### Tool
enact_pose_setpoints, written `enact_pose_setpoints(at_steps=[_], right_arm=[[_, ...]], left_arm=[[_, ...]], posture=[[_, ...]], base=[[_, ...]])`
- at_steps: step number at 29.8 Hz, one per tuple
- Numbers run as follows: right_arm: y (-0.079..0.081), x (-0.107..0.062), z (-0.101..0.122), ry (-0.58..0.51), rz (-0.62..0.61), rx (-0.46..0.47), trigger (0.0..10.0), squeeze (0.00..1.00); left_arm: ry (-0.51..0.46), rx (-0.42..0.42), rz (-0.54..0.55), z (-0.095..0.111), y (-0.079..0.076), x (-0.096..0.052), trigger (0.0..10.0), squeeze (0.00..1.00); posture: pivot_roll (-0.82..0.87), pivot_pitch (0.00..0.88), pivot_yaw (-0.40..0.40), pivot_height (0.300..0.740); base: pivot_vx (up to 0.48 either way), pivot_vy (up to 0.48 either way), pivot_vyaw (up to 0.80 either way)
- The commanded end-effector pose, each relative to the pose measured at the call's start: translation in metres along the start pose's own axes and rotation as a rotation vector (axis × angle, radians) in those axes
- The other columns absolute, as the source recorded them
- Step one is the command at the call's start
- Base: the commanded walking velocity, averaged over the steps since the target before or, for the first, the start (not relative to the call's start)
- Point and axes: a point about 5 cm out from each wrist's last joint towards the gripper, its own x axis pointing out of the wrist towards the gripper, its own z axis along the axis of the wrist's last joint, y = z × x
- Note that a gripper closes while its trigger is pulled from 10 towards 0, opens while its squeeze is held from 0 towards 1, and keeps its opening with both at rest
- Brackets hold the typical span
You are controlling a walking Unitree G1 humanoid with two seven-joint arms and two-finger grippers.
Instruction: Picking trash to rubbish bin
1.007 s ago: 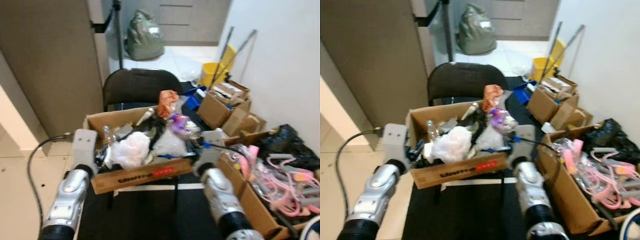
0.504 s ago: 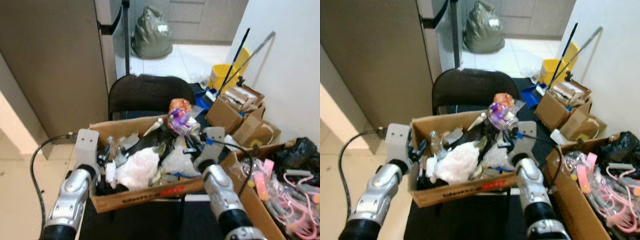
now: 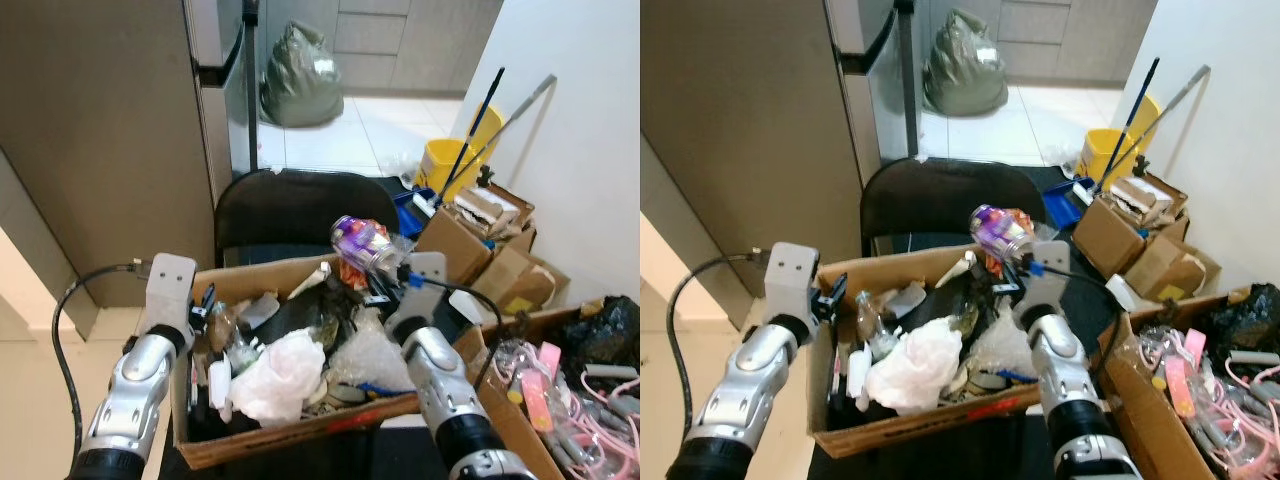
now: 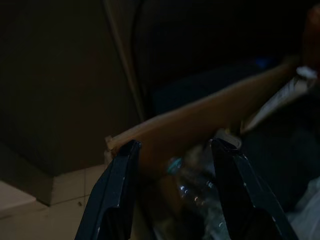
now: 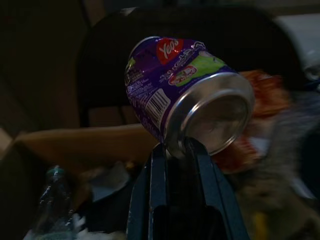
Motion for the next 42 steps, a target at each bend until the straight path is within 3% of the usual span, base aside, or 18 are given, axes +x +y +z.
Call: enact_pose_setpoints(at_steps=[1, 4, 8, 10, 14, 18, 19, 20, 21, 27, 28, 30, 33, 35, 37, 39, 42], right_arm=[[-0.001, 0.001, -0.003, 0.031, 0.022, -0.030, 10.0, 0.00], [0.007, 0.004, -0.007, 0.086, 0.117, -0.041, 10.0, 0.00], [0.012, 0.007, -0.016, 0.199, 0.191, -0.127, 10.0, 0.00], [0.017, 0.012, -0.014, 0.224, 0.243, -0.155, 10.0, 0.00], [0.021, 0.014, -0.014, 0.256, 0.274, -0.182, 10.0, 0.00], [0.023, 0.018, -0.010, 0.235, 0.286, -0.132, 10.0, 0.00], [0.024, 0.019, -0.009, 0.229, 0.288, -0.100, 10.0, 0.49], [0.024, 0.019, -0.008, 0.224, 0.290, -0.078, 10.0, 0.49], [0.024, 0.020, -0.006, 0.214, 0.285, -0.046, 10.0, 1.00], [0.016, 0.024, -0.002, 0.207, 0.195, -0.030, 10.0, 1.00], [0.012, 0.026, 0.000, 0.204, 0.157, -0.015, 10.0, 0.00], [-0.003, 0.027, 0.008, 0.159, 0.036, 0.041, 10.0, 0.00], [-0.009, 0.027, 0.011, 0.139, -0.010, 0.067, 10.0, 0.00], [-0.019, 0.024, 0.012, 0.121, -0.082, 0.094, 10.0, 0.00], [-0.019, 0.024, 0.012, 0.121, -0.082, 0.094, 10.0, 0.00], [-0.023, 0.020, 0.009, 0.127, -0.112, 0.077, 10.0, 0.00], [-0.040, 0.001, -0.005, 0.125, -0.239, 0.072, 10.0, 0.00]], left_arm=[[0.082, 0.088, -0.087, -0.011, -0.004, -0.003, 10.0, 0.00], [0.163, 0.140, -0.196, -0.017, -0.007, -0.006, 10.0, 0.00], [0.219, 0.094, -0.288, -0.020, -0.014, -0.007, 10.0, 0.00], [0.257, 0.123, -0.411, -0.021, -0.022, -0.012, 10.0, 0.00], [0.266, 0.136, -0.428, -0.022, -0.024, -0.012, 10.0, 0.00], [0.271, 0.141, -0.424, -0.017, -0.025, -0.012, 10.0, 0.00], [0.273, 0.141, -0.420, -0.017, -0.025, -0.012, 10.0, 0.00], [0.274, 0.140, -0.418, -0.017, -0.025, -0.012, 10.0, 0.00], [0.277, 0.138, -0.415, -0.017, -0.024, -0.012, 10.0, 0.00], [0.302, 0.150, -0.420, -0.019, -0.021, -0.012, 10.0, 0.00], [0.295, 0.149, -0.406, -0.018, -0.020, -0.011, 10.0, 0.00], [0.263, 0.164, -0.321, -0.014, -0.016, -0.005, 10.0, 0.00], [0.239, 0.151, -0.281, -0.011, -0.013, -0.002, 10.0, 0.00], [0.189, 0.120, -0.199, -0.004, -0.010, 0.004, 10.0, 0.00], [0.189, 0.120, -0.199, -0.004, -0.010, 0.004, 10.0, 0.00], [0.155, 0.119, -0.155, 0.000, -0.010, 0.007, 10.0, 0.00], [0.072, 0.097, -0.037, 0.011, -0.013, 0.012, 10.0, 0.00]], posture=[[0.02, 0.063, -0.035, 0.740], [0.03, 0.060, -0.037, 0.740], [0.03, 0.058, -0.047, 0.740], [0.03, 0.057, -0.048, 0.740], [0.04, 0.053, -0.055, 0.740], [0.04, 0.053, -0.057, 0.740], [0.04, 0.052, -0.058, 0.740], [0.04, 0.052, -0.058, 0.740], [0.04, 0.052, -0.058, 0.740], [0.04, 0.049, -0.053, 0.740], [0.04, 0.050, -0.051, 0.740], [0.03, 0.046, -0.052, 0.740], [0.03, 0.044, -0.052, 0.740], [0.02, 0.040, -0.051, 0.740], [0.02, 0.040, -0.051, 0.740], [0.02, 0.033, -0.054, 0.740], [0.00, 0.024, -0.059, 0.740]], base=[[0.000, 0.000, 0.00], [0.000, 0.000, 0.00], [0.000, 0.000, 0.00], [0.000, 0.000, 0.00], [0.000, 0.000, 0.00], [0.000, 0.000, 0.00], [0.000, 0.000, 0.00], [0.000, 0.000, 0.00], [0.000, 0.000, 0.00], [0.000, 0.000, 0.00], [0.000, 0.000, 0.00], [0.000, 0.000, 0.00], [0.000, 0.000, 0.00], [0.000, 0.000, 0.00], [0.000, 0.000, 0.00], [0.000, 0.000, 0.00], [0.000, 0.000, -0.27]])
